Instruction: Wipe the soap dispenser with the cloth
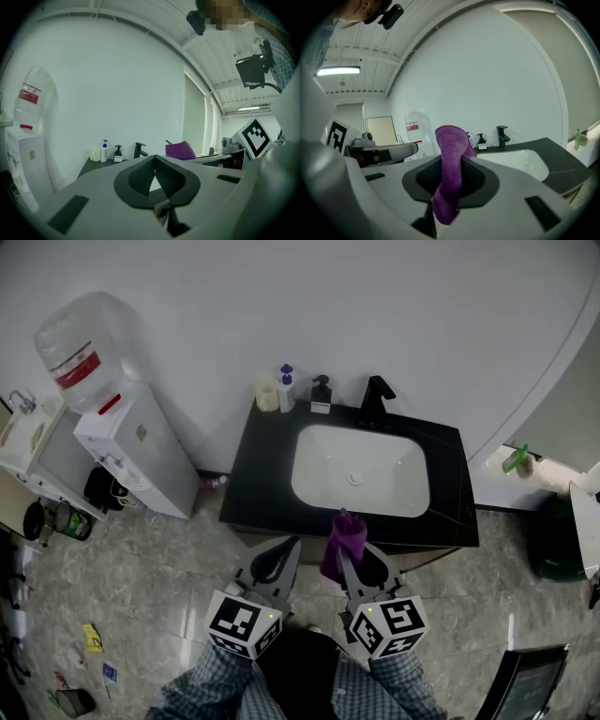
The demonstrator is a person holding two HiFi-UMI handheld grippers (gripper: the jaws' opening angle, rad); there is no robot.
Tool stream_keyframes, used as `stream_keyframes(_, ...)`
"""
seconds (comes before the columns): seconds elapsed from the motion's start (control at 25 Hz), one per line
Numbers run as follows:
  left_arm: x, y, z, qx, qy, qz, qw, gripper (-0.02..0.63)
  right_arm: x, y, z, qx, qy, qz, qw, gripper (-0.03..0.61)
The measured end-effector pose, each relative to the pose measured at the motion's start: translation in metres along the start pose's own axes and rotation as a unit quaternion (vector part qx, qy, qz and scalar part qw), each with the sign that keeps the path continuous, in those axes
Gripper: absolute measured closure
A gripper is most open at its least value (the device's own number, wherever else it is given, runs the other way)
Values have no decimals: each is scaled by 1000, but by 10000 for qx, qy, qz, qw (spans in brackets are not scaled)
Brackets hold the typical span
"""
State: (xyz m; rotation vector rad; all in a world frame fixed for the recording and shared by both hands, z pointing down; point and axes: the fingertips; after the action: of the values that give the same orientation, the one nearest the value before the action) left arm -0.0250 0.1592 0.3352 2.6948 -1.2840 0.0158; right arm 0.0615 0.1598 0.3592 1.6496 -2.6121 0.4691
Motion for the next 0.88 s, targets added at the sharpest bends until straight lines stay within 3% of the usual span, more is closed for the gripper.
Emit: stream_keyframes(0.88,4,-43,-6,42,-122,286,9995,603,-46,-32,3,-164,-61,153,9997,491)
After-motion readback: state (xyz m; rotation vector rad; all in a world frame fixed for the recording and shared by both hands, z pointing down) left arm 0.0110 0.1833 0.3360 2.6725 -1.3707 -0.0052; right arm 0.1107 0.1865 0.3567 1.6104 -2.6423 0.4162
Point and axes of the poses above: the fingertips, and each gripper's own axes: x forward along the fingers, y to its left, z out of its top, and after that the axes turned 3 degrees about -y, right-handed
